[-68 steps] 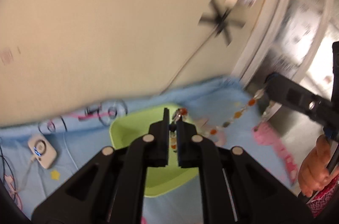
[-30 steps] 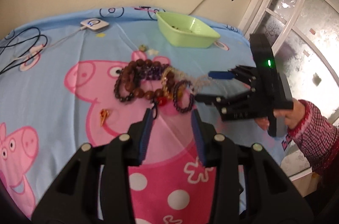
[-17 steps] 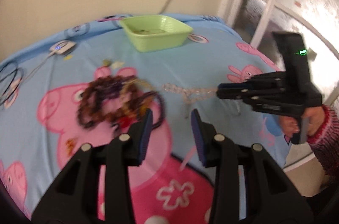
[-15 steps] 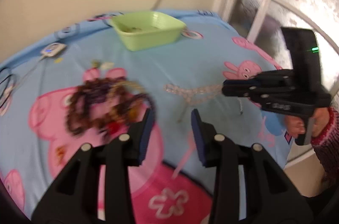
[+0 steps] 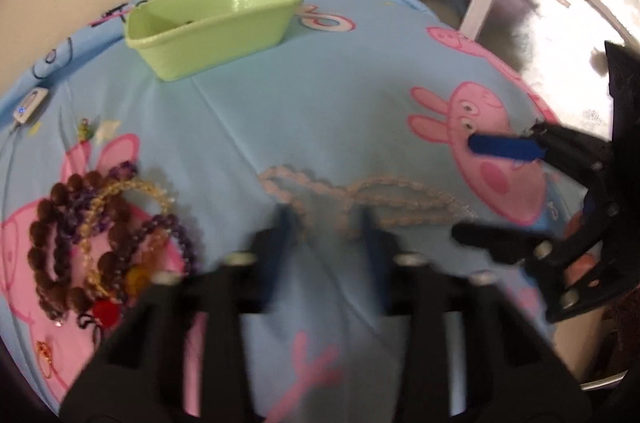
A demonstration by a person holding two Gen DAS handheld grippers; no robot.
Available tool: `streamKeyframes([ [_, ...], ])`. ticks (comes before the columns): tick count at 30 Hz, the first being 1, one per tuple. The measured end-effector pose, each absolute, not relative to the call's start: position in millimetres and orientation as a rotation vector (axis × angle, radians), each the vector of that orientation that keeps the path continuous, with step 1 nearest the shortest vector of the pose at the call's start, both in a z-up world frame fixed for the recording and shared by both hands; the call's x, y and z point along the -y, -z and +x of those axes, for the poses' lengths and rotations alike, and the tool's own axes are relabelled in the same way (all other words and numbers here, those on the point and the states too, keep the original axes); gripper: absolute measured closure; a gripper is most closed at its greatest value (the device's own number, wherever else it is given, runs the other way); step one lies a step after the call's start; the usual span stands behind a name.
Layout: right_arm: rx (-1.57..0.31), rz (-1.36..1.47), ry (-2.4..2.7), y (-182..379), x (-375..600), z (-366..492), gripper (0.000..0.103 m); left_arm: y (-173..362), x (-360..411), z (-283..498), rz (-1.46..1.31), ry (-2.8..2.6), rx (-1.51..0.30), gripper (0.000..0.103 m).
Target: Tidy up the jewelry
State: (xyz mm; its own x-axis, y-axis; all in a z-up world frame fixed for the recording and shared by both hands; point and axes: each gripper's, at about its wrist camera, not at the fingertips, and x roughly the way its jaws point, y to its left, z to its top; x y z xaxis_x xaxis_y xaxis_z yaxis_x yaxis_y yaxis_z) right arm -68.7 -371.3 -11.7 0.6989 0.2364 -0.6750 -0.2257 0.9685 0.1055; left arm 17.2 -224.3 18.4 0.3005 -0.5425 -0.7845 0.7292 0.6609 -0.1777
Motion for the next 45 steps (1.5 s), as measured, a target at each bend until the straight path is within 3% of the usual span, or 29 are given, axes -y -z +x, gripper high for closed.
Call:
streamKeyframes([
  [4, -0.794, -0.054, -0.246, 23, 358, -60, 0.051, -17, 226, 17, 0.173, 0.901, -0.951, 0.095],
  [6, -0.77, -0.09, -0.256, 21, 346, -56, 0.075, -17, 224, 19, 0.13, 0.926, -0.973, 0.096],
  [7, -0.773, -0.077, -0.286, 19, 342, -52, 0.096, -19, 222, 21, 0.102, 0.938, -0.983, 0.098],
  [8, -0.778, -0.067, -0.305, 17, 341, -47, 0.103, -20, 219, 22, 0.086, 0.94, -0.983, 0.098],
  [15, -0.741, 0.147, -0.431, -18, 353, -15, 0.103, -58, 192, 49, -0.061, 0.958, -0.971, 0.098],
  [25, -0.551, 0.21, -0.439, -126, 369, 68, 0.103, -168, 192, 133, -0.082, 0.894, -0.784, 0.098],
  [29, -0.547, 0.203, -0.404, -131, 372, 108, 0.103, -166, 202, 169, -0.035, 0.819, -0.767, 0.098],
  [37, -0.602, 0.212, -0.267, -75, 379, 151, 0.103, -108, 210, 210, 0.012, 0.683, -0.892, 0.097],
  [40, -0.57, 0.221, -0.275, -72, 378, 131, 0.092, -113, 180, 200, -0.003, 0.666, -0.868, 0.097],
  [42, -0.513, 0.229, -0.284, -75, 375, 110, 0.074, -126, 150, 186, -0.039, 0.654, -0.828, 0.097],
  [44, -0.454, 0.275, -0.282, -75, 371, 80, 0.045, -139, 119, 161, -0.066, 0.627, -0.784, 0.097],
  [45, -0.435, 0.296, -0.297, -73, 368, 69, 0.043, -140, 109, 152, -0.074, 0.621, -0.771, 0.097],
])
